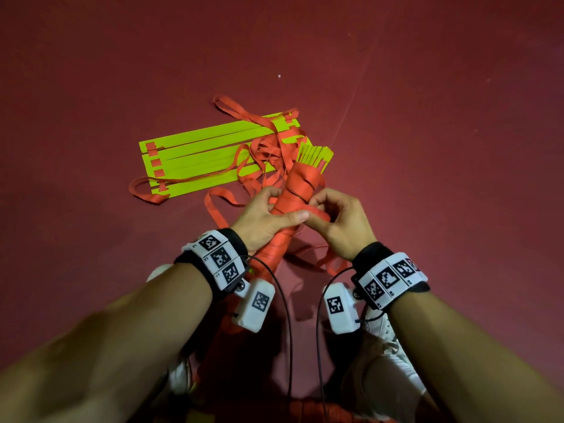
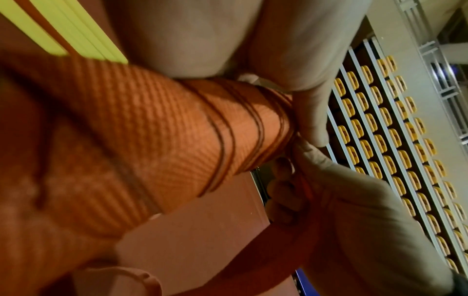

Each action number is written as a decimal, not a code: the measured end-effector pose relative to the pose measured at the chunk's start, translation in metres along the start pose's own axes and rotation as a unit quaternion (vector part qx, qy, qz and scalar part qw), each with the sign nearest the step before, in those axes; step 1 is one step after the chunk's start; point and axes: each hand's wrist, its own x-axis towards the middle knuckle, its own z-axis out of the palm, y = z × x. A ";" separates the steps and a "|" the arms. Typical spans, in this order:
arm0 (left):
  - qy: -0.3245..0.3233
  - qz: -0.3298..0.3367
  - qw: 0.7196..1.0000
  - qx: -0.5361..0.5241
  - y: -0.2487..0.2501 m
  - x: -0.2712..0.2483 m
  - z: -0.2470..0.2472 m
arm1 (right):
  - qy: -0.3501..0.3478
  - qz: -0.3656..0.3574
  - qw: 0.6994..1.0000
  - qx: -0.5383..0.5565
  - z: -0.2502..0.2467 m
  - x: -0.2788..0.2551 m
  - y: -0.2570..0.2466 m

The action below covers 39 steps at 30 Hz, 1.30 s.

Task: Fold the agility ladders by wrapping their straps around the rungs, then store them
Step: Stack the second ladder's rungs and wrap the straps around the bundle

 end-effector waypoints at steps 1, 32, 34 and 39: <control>0.004 -0.003 1.000 -0.010 0.001 0.000 -0.001 | 0.005 0.014 1.000 0.000 0.000 0.001 0.000; 0.052 -0.007 0.998 -0.033 -0.003 0.010 -0.018 | -0.134 0.029 0.986 -0.096 -0.011 -0.003 -0.016; 0.041 0.000 0.999 -0.026 -0.004 0.011 -0.017 | -0.137 0.022 0.985 -0.099 -0.011 -0.002 -0.018; 0.025 0.030 0.999 -0.005 -0.001 0.008 -0.016 | -0.125 -0.016 0.985 -0.114 -0.005 -0.004 -0.012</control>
